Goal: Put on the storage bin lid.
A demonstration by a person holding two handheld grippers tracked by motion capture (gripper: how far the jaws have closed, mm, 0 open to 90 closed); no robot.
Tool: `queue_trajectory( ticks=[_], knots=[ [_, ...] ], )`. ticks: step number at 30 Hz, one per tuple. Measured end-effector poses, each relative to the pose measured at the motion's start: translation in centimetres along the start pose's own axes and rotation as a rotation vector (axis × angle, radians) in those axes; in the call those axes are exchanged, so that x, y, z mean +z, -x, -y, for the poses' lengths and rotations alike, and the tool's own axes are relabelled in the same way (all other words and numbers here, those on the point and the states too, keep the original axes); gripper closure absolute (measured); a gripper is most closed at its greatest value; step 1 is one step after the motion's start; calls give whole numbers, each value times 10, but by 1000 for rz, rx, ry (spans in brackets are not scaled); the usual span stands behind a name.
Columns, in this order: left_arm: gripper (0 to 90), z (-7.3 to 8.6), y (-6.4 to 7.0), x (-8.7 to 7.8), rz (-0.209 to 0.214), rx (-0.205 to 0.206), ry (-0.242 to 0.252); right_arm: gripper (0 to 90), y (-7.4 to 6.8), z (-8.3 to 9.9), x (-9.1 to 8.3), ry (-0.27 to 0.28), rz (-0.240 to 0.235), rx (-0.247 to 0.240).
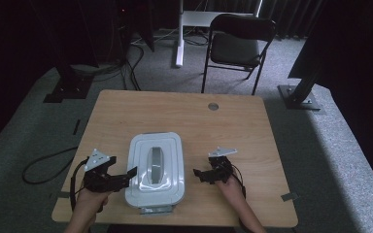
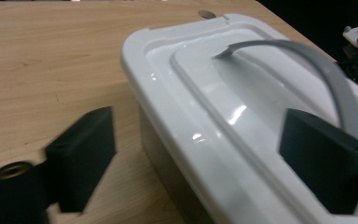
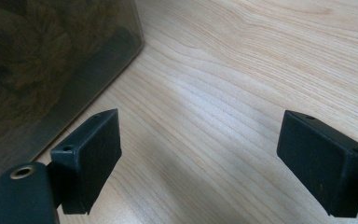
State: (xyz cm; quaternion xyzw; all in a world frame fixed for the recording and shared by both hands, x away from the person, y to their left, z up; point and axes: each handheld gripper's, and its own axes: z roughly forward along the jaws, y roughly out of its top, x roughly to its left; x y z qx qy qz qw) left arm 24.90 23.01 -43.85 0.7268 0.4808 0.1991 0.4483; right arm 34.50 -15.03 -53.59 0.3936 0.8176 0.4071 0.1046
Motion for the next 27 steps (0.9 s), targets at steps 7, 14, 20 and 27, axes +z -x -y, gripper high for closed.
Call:
queue_trajectory(
  ticks=[7, 14, 20, 27],
  knots=[
    [4, 15, -24, 2, -46, -38, 5, 129, -2, -1, 1, 2, -4, -2],
    [5, 35, -52, 7, -98, -95, -24, 129, -5, -1, 3, -4, -10, -7],
    [5, 52, -64, 30, -91, -113, -92, 129, -9, -2, 5, -7, -19, -14],
    [5, 55, -56, 49, -56, -78, -128, 129, -16, -5, 6, 5, -45, -23]
  ],
)
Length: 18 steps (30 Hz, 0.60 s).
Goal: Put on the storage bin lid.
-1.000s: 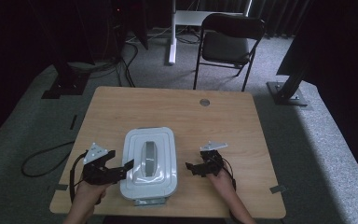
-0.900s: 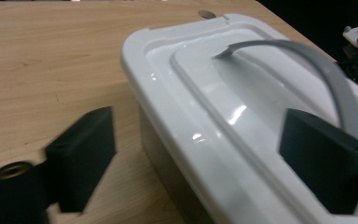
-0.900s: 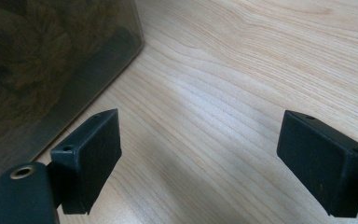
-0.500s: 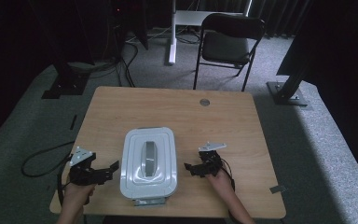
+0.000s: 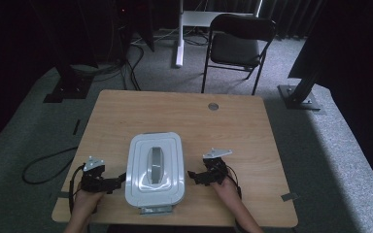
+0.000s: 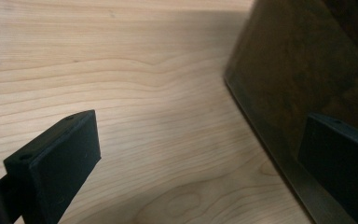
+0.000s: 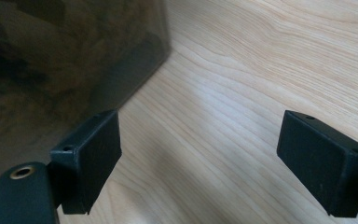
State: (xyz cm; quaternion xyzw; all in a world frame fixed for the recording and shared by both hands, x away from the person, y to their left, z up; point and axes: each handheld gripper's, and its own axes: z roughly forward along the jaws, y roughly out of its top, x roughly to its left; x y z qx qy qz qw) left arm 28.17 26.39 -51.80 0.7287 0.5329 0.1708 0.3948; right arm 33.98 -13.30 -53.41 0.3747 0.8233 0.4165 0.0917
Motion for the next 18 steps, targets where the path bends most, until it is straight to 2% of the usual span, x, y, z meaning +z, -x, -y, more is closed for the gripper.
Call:
queue_trajectory(
  ticks=[5, 7, 13, 18],
  knots=[
    [5, -5, 11, 7, 19, 32, -5, 129, -4, -1, -1, 7, -16, -10],
    [6, -8, 14, 9, -4, 50, -4, 129, -6, -1, -1, 8, -23, -8],
    [6, -11, 20, 15, 1, 45, -2, 128, -7, -2, -4, 15, -41, -8],
    [6, -17, 32, 26, 18, 69, -16, 131, -6, 0, -8, 10, -45, -12]
  ],
)
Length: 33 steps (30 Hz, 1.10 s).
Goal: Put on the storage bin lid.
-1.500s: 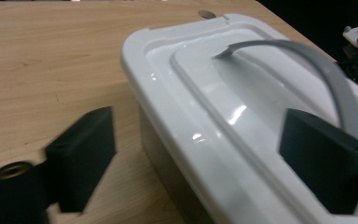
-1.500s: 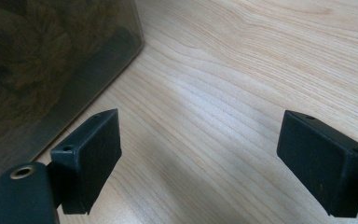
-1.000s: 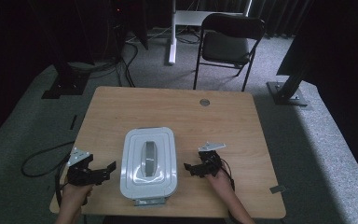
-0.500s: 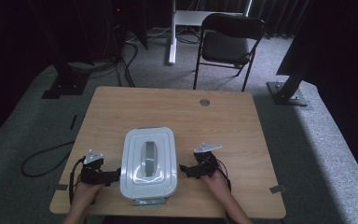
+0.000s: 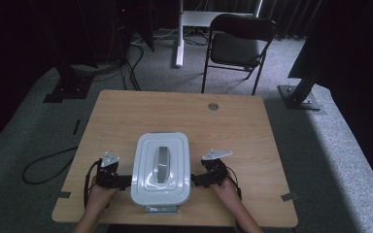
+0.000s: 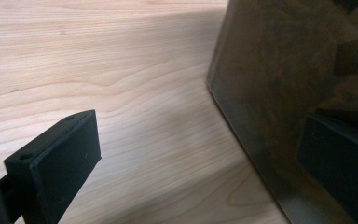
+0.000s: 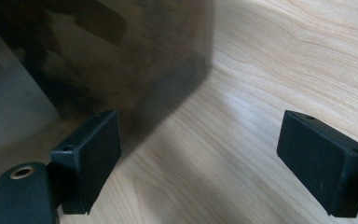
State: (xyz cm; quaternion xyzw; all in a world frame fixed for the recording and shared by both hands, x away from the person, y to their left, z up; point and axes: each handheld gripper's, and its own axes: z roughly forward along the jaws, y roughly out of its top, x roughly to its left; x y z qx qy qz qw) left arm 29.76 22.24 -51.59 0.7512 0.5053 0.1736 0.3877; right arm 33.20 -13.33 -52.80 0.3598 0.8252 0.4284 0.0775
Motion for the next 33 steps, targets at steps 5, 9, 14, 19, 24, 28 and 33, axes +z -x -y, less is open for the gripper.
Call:
queue_trajectory(
  ticks=[5, 9, 14, 19, 24, 28, 33],
  knots=[
    [16, -8, 11, 10, 11, 13, 2, 131, 10, 5, -9, 3, 35, 12],
    [16, -15, 19, 19, 22, 21, -7, 131, 19, 9, -16, 5, 38, 34],
    [16, -21, 29, 28, 28, 44, -18, 132, 31, 11, -24, 18, 52, 71],
    [16, -24, 33, 34, 41, 40, -18, 132, 40, 11, -28, 16, 58, 72],
    [16, -25, 35, 37, 29, 51, -1, 131, 46, 13, -30, 27, 69, 84],
    [15, -23, 28, 40, 47, 51, 6, 128, 46, 16, -30, 59, 112, 80],
    [15, -14, 15, 39, 26, 40, -7, 127, 55, 26, -36, 97, 163, 111]
  ],
)
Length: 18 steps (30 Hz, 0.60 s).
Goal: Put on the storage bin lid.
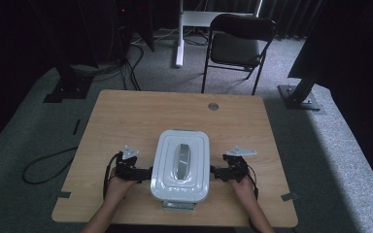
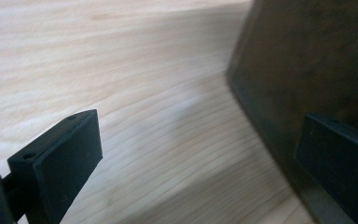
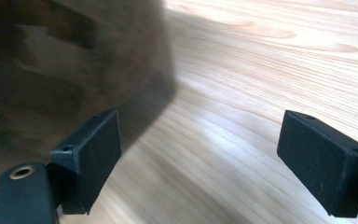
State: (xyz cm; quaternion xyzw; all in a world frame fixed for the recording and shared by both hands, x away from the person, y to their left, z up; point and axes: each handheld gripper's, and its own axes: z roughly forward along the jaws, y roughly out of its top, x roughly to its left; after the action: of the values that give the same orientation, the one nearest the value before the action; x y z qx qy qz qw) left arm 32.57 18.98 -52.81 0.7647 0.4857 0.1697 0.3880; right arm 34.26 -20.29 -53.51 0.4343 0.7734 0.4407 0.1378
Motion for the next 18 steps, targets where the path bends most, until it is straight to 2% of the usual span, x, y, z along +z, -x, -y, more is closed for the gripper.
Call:
queue_trajectory(
  ticks=[6, 8, 9, 10, 14, 18],
  knots=[
    [15, 8, -11, -7, -13, 5, 29, 124, 12, 12, -7, 48, 125, 11],
    [15, 12, -15, -10, -4, 4, 48, 124, 16, 15, -9, 72, 148, 15],
    [15, 13, -16, -11, -16, 7, 53, 123, 17, 16, -9, 78, 159, 14],
    [15, 15, -18, -12, -27, 13, 51, 123, 18, 17, -9, 74, 167, 18],
    [15, 22, -27, -17, -42, -22, 65, 122, 22, 21, -11, 60, 173, 28],
    [15, 28, -35, -24, -60, -36, 70, 123, 22, 26, -16, 52, 187, 27]
  ],
)
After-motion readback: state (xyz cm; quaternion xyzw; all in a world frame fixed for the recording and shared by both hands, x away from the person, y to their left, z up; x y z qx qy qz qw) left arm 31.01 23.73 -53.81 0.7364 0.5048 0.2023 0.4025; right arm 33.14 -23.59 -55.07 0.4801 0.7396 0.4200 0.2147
